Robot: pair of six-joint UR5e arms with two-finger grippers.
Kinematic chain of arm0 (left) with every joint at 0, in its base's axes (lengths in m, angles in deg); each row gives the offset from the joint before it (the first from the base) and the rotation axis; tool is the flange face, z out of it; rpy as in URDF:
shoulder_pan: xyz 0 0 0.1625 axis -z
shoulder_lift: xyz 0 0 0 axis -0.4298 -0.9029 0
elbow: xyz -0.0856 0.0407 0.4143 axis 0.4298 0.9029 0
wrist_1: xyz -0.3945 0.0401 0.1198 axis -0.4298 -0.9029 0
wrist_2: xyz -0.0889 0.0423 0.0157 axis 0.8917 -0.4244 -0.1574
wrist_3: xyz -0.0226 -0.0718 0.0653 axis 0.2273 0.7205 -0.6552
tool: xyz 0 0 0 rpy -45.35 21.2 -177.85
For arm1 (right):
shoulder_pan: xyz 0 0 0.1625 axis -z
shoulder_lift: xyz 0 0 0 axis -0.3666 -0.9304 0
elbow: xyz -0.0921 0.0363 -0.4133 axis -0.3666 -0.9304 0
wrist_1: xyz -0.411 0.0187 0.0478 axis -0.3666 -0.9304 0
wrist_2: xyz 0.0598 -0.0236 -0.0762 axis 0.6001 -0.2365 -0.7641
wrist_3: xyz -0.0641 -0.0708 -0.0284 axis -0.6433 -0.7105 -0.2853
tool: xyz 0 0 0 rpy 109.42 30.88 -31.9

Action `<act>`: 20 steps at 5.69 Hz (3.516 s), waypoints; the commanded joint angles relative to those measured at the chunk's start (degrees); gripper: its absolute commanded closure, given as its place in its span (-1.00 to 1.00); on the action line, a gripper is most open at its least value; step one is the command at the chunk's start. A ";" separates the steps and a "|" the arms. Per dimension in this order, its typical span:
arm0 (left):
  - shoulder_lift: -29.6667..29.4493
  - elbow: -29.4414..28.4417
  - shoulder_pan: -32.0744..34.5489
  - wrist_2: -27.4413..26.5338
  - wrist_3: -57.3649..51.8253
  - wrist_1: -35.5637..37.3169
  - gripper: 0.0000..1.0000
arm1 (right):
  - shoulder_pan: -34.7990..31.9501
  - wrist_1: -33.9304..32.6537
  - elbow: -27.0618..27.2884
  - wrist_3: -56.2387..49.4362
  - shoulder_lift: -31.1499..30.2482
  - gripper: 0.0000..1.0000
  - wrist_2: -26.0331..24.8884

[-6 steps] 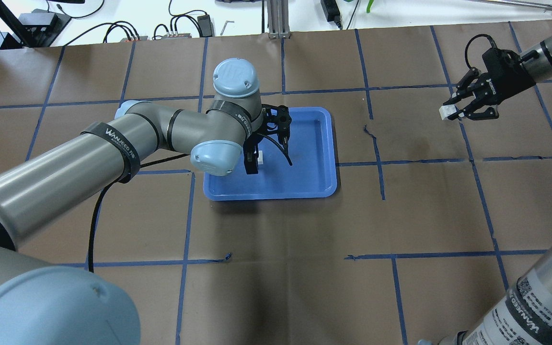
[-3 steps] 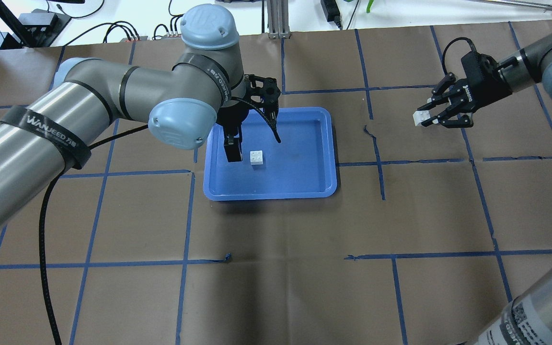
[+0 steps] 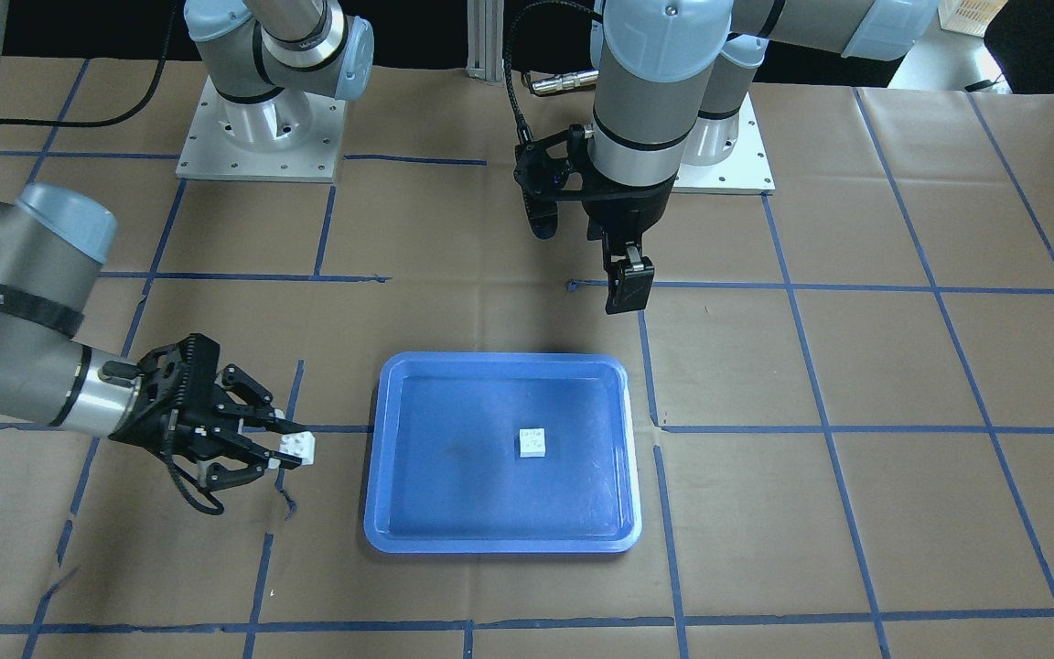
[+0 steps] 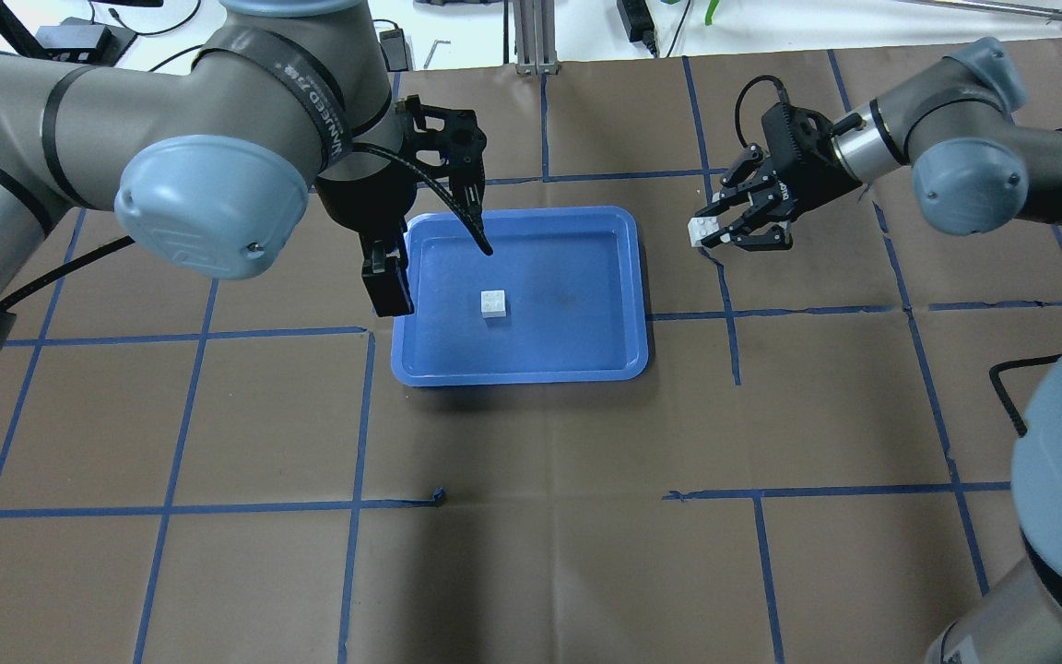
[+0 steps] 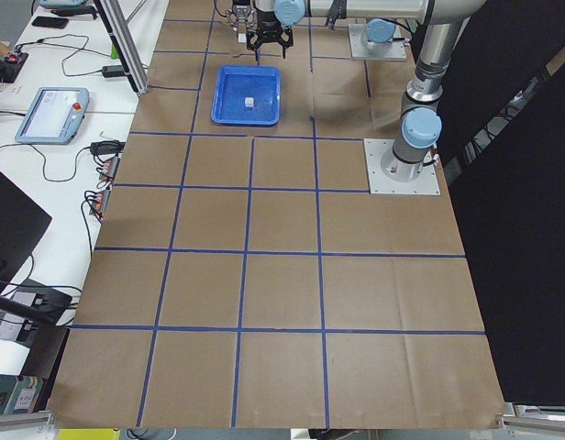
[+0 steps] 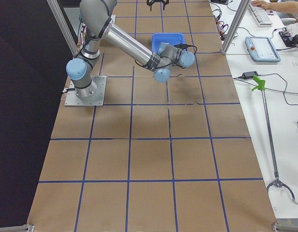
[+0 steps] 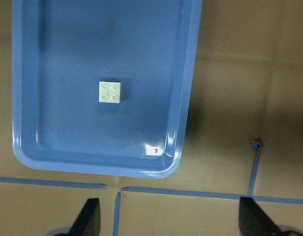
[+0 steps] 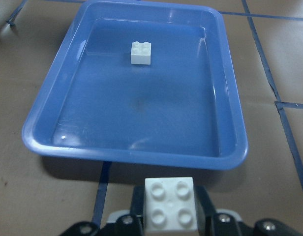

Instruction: Assemble white blocks and place on blue tray

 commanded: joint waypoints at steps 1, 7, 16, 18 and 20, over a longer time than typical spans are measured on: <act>3.11 0.46 -1.92 -0.91 10.45 -2.73 -0.97 | -7.82 -14.37 3.60 14.27 0.63 0.58 0.48; 9.02 -1.21 -10.72 0.05 65.09 -2.57 -0.98 | -20.15 -39.22 5.09 37.72 10.48 0.58 -5.05; 9.28 -1.48 -10.89 -0.03 66.23 -2.74 -0.98 | -21.91 -41.06 6.42 39.12 10.21 0.59 -4.27; 9.28 -1.39 -10.63 -0.03 66.23 -2.66 -0.98 | -21.83 -41.24 6.34 39.12 10.21 0.59 -4.09; 9.28 -1.39 -10.63 0.05 66.41 -2.48 -0.98 | -21.91 -41.15 6.42 39.03 10.30 0.59 -4.09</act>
